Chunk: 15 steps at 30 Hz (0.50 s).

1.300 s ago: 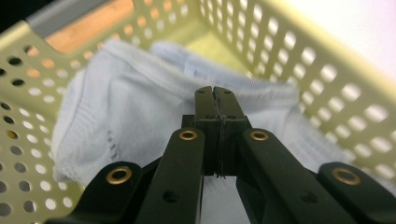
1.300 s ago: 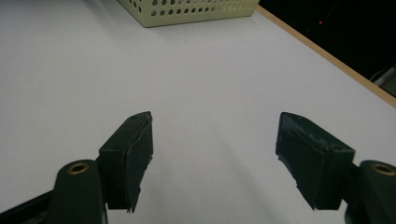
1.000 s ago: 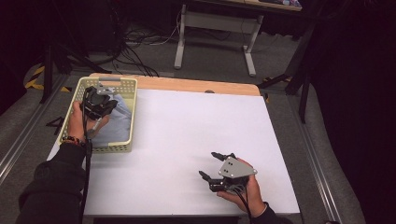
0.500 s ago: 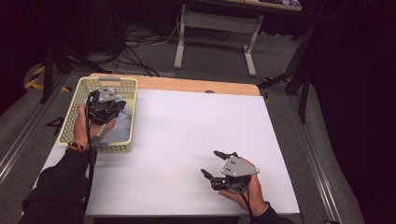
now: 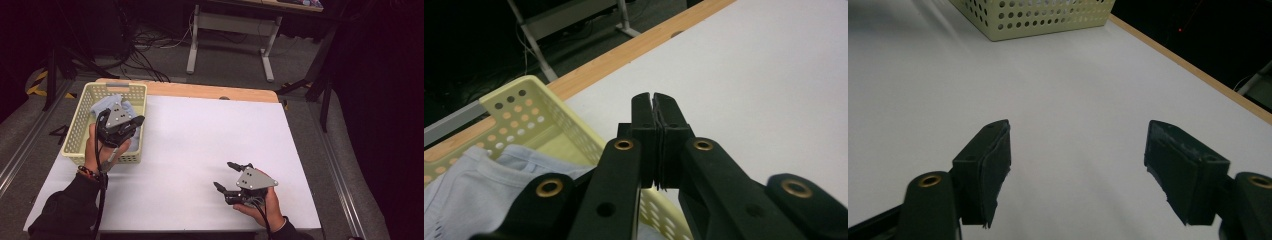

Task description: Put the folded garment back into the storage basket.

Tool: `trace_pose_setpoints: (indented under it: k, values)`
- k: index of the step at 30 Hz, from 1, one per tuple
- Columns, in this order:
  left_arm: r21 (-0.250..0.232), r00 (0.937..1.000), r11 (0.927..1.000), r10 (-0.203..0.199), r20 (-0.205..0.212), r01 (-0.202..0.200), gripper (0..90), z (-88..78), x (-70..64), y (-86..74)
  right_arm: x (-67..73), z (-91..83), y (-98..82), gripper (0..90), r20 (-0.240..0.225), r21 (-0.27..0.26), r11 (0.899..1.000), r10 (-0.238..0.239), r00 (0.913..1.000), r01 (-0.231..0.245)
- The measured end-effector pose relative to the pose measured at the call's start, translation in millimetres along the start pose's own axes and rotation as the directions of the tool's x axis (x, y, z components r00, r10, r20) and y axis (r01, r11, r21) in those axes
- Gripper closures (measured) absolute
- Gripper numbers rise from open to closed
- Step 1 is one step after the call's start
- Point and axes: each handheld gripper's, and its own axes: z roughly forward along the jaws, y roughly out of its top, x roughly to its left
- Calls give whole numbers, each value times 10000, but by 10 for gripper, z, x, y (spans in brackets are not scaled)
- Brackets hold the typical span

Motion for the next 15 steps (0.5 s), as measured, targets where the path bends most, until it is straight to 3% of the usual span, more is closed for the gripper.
trace_pose_setpoints:
  k: [8,15]
  values:
    - [-392,9994,9990,231,257,-221,820,-22,-185,-30,-3,-4,-1,264,93,18,10000,4,10000,-4]
    - [-562,9977,9964,641,215,-628,749,-38,-330,-40,-6,0,-7,260,283,31,10000,77,9996,-78]
